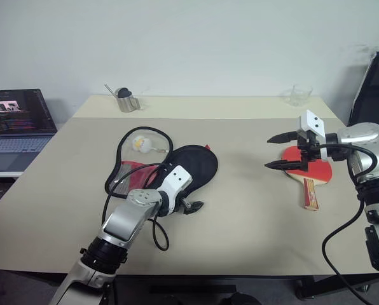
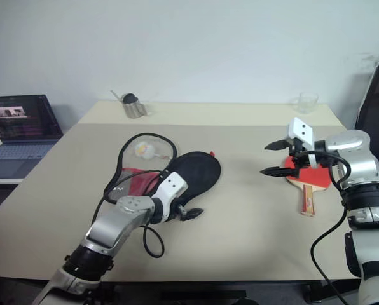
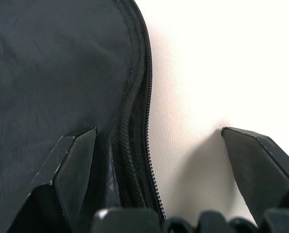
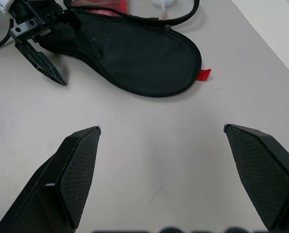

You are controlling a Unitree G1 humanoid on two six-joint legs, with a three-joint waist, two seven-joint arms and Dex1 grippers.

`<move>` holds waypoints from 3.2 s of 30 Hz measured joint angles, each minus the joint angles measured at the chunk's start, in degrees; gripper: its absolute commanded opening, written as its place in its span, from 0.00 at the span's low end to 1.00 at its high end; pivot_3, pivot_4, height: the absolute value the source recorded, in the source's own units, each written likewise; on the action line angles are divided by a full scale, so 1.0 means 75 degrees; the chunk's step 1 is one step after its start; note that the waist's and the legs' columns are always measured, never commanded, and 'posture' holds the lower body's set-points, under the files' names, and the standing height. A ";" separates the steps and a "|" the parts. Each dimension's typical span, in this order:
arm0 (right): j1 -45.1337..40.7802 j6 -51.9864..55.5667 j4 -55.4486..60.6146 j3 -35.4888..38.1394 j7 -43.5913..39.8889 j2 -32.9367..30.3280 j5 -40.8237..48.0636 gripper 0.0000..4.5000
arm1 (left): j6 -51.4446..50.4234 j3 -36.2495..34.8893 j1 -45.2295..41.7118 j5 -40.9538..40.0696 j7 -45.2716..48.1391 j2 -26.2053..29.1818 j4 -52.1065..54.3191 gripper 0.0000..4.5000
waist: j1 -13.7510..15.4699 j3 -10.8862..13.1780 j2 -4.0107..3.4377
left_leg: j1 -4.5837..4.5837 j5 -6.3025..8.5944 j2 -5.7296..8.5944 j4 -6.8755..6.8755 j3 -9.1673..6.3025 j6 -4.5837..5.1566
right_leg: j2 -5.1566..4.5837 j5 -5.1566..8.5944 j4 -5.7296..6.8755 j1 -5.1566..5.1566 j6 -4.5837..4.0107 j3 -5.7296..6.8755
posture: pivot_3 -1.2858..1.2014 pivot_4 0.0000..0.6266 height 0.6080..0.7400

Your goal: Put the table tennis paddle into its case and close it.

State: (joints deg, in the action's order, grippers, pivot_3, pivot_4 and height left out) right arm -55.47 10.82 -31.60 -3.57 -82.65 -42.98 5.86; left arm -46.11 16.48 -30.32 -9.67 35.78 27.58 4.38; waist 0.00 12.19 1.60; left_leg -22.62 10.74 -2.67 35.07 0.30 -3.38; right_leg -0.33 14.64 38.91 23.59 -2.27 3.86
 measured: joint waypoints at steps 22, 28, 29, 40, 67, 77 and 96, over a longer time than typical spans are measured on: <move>0.0137 0.0151 0.0287 -0.0004 0.0158 -0.0063 0.0105 1.00 | 0.0420 -0.0129 -0.1254 0.0565 -0.0406 -0.1319 -0.2114 0.01 | 0.0181 -0.0004 -0.0007 | -0.0041 -0.0010 0.0016 0.0107 -0.0037 0.0030 | 0.0020 -0.0040 0.0000 -0.0021 0.0059 -0.0003 | 0.52 0.24 1.00; 0.0137 0.0148 0.0329 -0.0012 0.0168 -0.0045 0.0144 1.00 | 0.1096 -0.0159 -0.1840 0.0680 -0.0392 -0.1747 -0.3384 0.01 | 0.0186 -0.0004 -0.0007 | -0.0043 -0.0018 0.0036 0.0130 -0.0032 0.0058 | 0.0016 -0.0062 -0.0013 -0.0039 0.0096 -0.0029 | 0.52 0.24 1.00; 0.0136 0.0148 0.0357 -0.0015 0.0169 -0.0035 0.0150 1.00 | 0.1200 -0.0172 -0.1974 0.0702 -0.0418 -0.1835 -0.3635 0.01 | 0.0189 -0.0004 -0.0007 | -0.0046 -0.0022 0.0037 0.0130 -0.0032 0.0064 | 0.0016 -0.0062 -0.0015 -0.0039 0.0097 -0.0029 | 0.52 0.24 1.00; 0.0128 0.0132 0.0549 -0.0246 0.0116 0.0124 0.0161 1.00 | 0.2572 -0.0757 -0.4204 0.0819 -0.0708 -0.3150 -0.6999 0.01 | 0.0161 -0.0002 -0.0004 | -0.0184 -0.0008 0.0039 0.0125 -0.0011 0.0105 | 0.0024 -0.0076 -0.0049 0.0074 0.0114 -0.0037 | 0.52 0.24 1.00; 0.0108 0.0112 0.0604 -0.0464 0.0063 0.0482 0.0163 1.00 | 0.4367 -0.1504 -0.5755 0.1343 -0.1365 -0.4425 -1.0145 0.01 | 0.0099 -0.0002 -0.0005 | -0.0178 -0.0004 0.0041 0.0129 0.0008 0.0111 | 0.0023 -0.0076 -0.0040 0.0079 0.0115 -0.0033 | 0.52 0.24 1.00; 0.0108 0.0115 0.0675 -0.0464 0.0082 0.0516 0.0171 1.00 | 0.4229 -0.1600 -0.5736 0.1486 -0.1483 -0.4468 -1.0252 0.63 | 0.0010 -0.0002 -0.0005 | -0.0171 -0.0004 0.0041 0.0130 0.0012 0.0110 | 0.0023 -0.0076 -0.0029 0.0079 0.0115 -0.0039 | 0.52 0.24 1.00; -0.0553 0.0561 -0.0430 0.0204 0.1474 -0.0303 0.0089 1.00 | 0.2973 -0.1112 -0.3583 0.0944 0.2724 -0.1165 -0.4568 0.69 | -0.0063 -0.0001 -0.0009 | -0.0146 -0.0007 0.0014 0.0127 0.0028 0.0105 | 0.0028 -0.0078 0.0003 0.0082 0.0106 -0.0094 | 0.52 0.24 1.00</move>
State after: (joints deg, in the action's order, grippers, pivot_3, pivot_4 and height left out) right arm -59.62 15.03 -34.82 -2.05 -71.59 -45.25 6.52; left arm -23.82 8.14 -57.19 -2.59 56.21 18.85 -29.88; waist -0.47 12.18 1.53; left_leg -23.72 10.69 -2.57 36.02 0.51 -2.59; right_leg -0.11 14.05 38.94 24.20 -1.47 3.16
